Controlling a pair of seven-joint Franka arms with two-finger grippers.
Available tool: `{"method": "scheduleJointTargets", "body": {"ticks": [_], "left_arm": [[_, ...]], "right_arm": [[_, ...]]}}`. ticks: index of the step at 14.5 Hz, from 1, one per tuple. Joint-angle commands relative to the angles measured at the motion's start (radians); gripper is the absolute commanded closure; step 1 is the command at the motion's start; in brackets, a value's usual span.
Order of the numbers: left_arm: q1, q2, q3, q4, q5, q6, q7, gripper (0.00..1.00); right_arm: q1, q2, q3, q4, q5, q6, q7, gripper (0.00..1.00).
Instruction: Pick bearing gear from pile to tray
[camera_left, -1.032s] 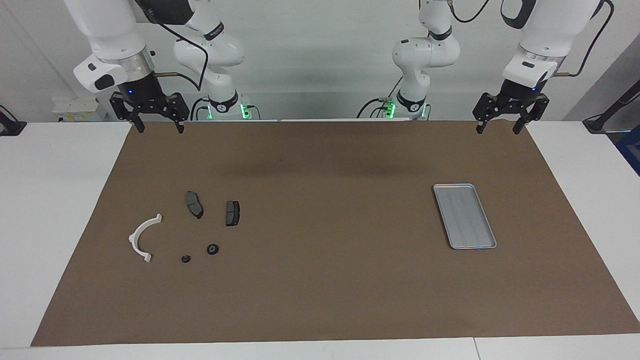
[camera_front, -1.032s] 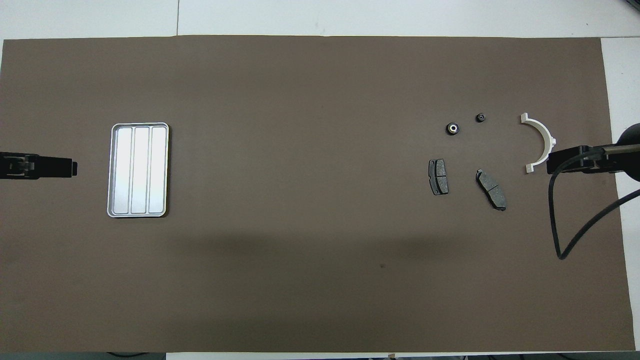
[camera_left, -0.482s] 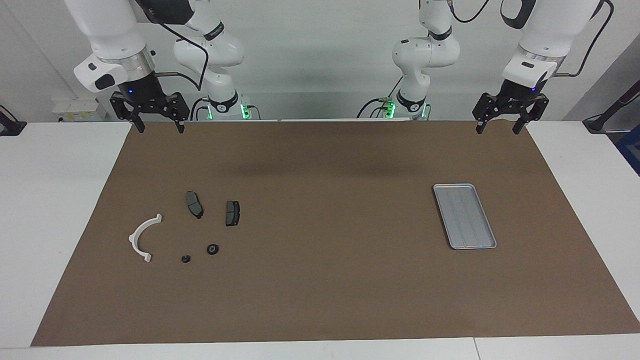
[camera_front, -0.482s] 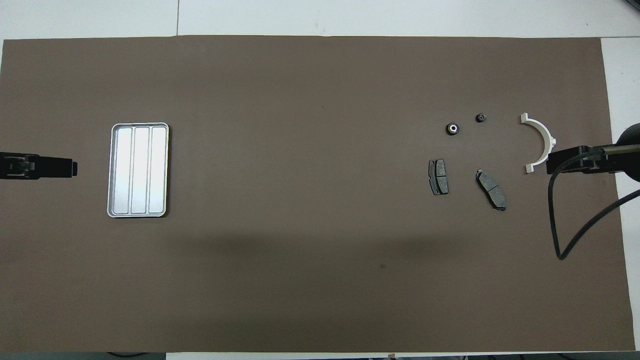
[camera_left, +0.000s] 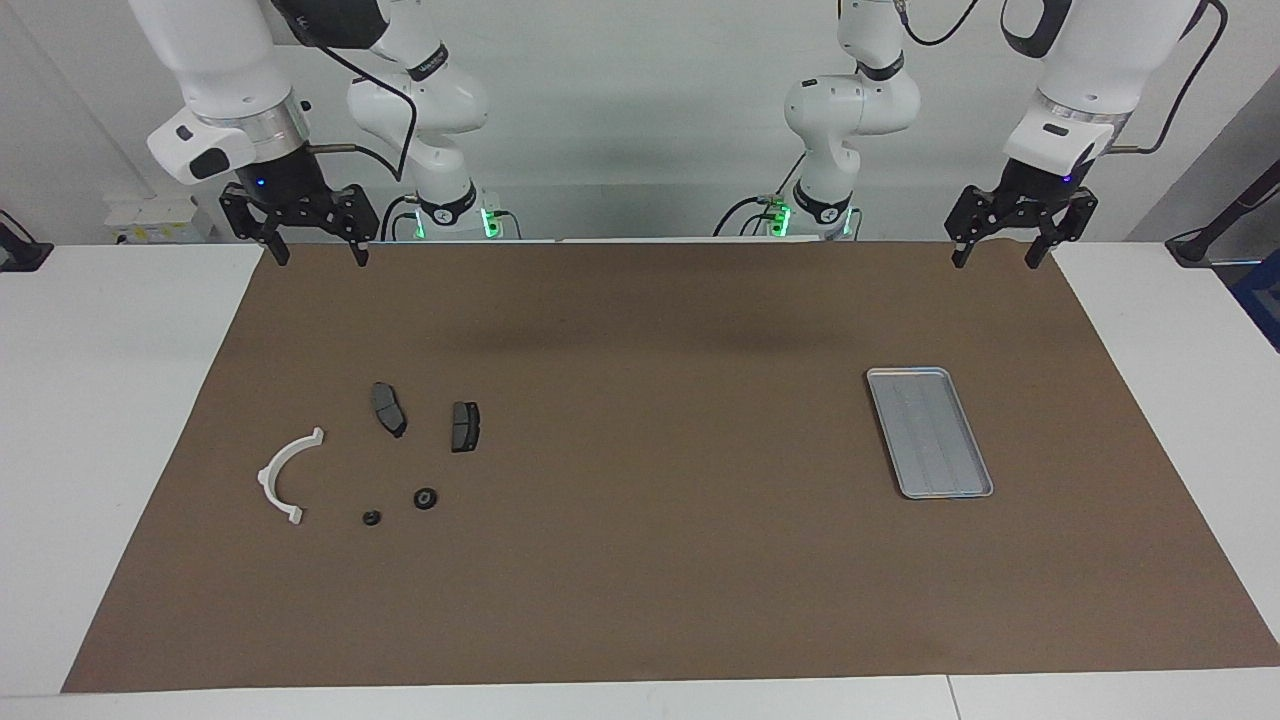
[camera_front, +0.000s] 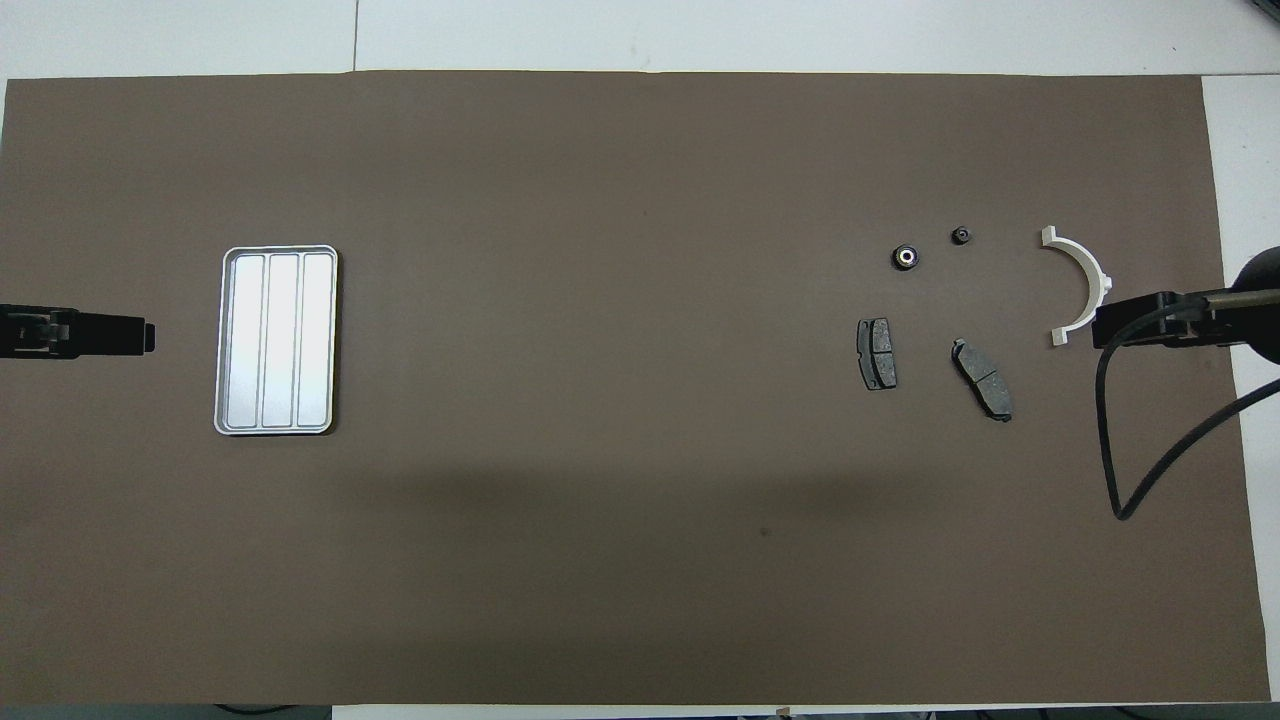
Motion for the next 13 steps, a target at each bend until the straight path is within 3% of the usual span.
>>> {"method": "scheduleJointTargets", "body": {"ticks": [1,13], "left_arm": [[0.002,-0.015,-0.001,-0.018,-0.004,-0.002,0.012,0.00],[0.002,-0.015,-0.001,-0.018,-0.005,-0.002,0.012,0.00]], "right_arm": [[-0.011,-0.021,0.006,-0.018,0.005,0.001,-0.026,0.00],[-0.013,-0.014,0.006,-0.025,0.006,0.029,-0.013,0.00]]}}
